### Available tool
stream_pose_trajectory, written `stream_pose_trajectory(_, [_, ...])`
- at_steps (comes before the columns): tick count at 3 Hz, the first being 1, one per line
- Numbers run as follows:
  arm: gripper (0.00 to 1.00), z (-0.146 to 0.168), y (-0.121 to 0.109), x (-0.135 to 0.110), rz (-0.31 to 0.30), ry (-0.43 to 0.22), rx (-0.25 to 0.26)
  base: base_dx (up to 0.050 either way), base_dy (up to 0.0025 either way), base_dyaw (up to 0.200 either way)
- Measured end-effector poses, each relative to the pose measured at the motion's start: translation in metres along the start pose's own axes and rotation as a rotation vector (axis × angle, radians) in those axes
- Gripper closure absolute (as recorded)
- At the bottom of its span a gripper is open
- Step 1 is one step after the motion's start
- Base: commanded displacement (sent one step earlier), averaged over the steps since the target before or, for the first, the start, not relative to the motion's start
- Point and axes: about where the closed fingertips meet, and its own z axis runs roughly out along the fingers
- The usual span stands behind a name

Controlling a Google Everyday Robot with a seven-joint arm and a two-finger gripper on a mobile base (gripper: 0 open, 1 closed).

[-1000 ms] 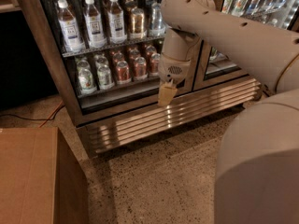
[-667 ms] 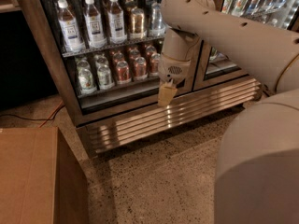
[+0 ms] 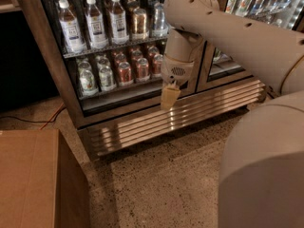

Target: Close left fridge door

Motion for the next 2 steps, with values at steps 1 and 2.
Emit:
stream_pose_trajectory(1, [0.12, 0.0000, 0.0000, 0.0000, 0.000, 0.000, 0.000, 0.000, 0.00000, 0.000])
stream_pose_trajectory(2, [0.00, 0.0000, 0.0000, 0.0000, 0.000, 0.000, 0.000, 0.000, 0.00000, 0.000])
